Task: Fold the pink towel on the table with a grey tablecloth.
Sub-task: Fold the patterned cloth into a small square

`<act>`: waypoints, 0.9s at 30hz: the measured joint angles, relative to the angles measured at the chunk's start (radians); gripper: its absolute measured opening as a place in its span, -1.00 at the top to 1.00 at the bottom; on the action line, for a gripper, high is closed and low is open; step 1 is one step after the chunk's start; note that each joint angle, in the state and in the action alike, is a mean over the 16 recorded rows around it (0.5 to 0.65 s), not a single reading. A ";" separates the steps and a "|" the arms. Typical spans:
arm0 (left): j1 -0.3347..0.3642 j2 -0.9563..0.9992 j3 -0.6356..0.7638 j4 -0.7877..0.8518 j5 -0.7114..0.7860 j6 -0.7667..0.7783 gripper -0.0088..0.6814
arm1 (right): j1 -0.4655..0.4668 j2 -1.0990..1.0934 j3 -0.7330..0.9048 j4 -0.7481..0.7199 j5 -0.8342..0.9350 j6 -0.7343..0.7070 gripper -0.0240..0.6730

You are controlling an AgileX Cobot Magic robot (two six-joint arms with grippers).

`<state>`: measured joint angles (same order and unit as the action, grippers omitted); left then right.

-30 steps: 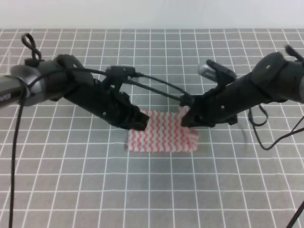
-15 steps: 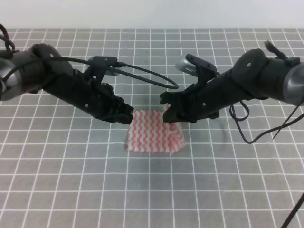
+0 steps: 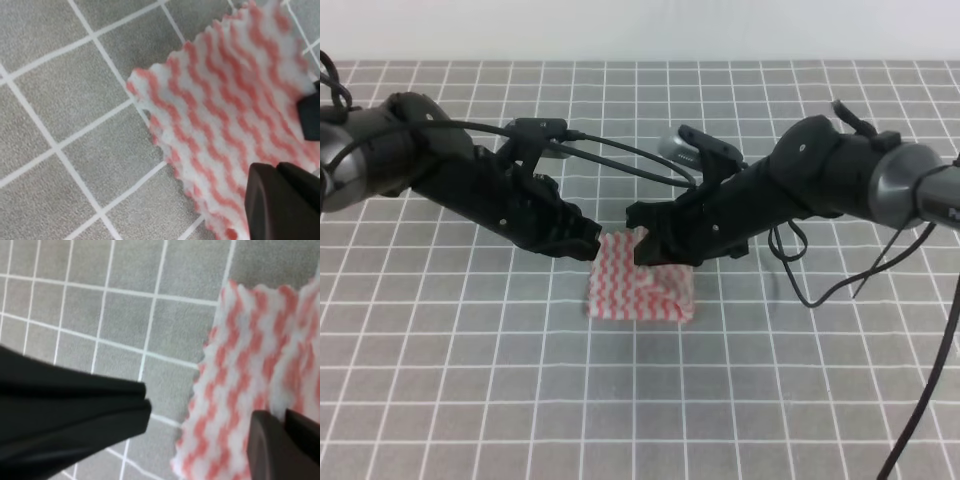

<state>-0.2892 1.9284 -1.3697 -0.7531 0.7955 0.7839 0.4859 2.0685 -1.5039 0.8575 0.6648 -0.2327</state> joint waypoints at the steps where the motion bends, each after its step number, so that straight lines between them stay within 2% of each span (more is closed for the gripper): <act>1: 0.000 0.000 0.000 0.000 -0.001 0.000 0.98 | 0.001 0.005 -0.006 0.003 0.001 0.000 0.97; 27: 0.000 -0.002 0.001 0.002 -0.022 0.000 0.98 | 0.031 0.072 -0.090 0.017 0.009 0.000 0.97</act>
<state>-0.2887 1.9267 -1.3691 -0.7514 0.7739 0.7840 0.5167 2.1404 -1.5937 0.8748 0.6739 -0.2329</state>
